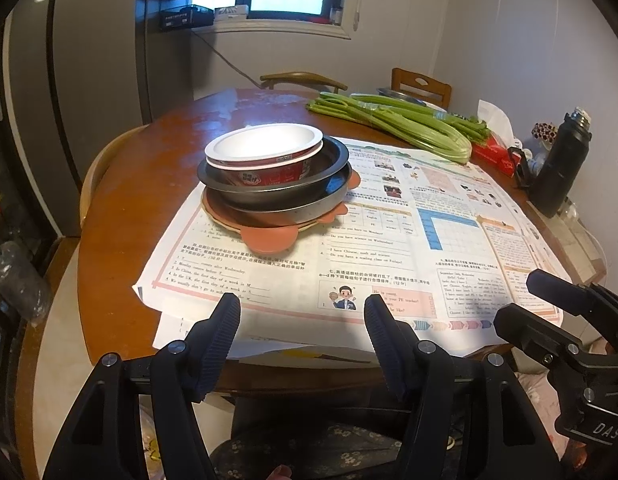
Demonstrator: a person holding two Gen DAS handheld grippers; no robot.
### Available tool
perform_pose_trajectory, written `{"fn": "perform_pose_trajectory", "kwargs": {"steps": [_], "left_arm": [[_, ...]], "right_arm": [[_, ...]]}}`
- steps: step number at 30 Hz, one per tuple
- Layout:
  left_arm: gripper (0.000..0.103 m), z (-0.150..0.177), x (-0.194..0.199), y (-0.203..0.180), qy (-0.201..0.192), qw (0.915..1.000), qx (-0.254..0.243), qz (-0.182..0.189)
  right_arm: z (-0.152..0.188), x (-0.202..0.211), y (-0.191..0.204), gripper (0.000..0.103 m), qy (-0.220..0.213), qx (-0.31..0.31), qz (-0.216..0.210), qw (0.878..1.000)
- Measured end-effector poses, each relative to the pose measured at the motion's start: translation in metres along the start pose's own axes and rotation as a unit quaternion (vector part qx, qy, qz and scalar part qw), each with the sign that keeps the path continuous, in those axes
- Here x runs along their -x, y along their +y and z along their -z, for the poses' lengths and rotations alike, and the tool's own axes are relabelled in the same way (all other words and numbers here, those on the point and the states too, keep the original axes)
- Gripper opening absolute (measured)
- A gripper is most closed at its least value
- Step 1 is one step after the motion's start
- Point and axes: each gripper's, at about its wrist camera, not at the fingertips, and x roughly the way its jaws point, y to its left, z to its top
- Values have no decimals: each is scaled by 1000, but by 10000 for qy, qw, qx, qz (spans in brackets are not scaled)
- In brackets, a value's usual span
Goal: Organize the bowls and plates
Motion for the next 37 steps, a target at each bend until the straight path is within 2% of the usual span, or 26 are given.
{"fn": "perform_pose_trajectory", "kwargs": {"steps": [17,30,33,37], "left_arm": [[67,-1,6,0,-77,10000,-26,0],[67,-1,-1,1,10,10000,-14,-84],[67,-10,-4,6,-3,10000,24,-95],[67,-43,3,35,-272,9990,304,-173]], "right_arm": [[1,3,1,64,-6,5,30,10000],[0,0,-5,64,36,-70,-36,10000],[-1,-1,-13,64,21,-138,-44,9999],[-10,-1,-43,64,-11,-447,-82,9990]]}}
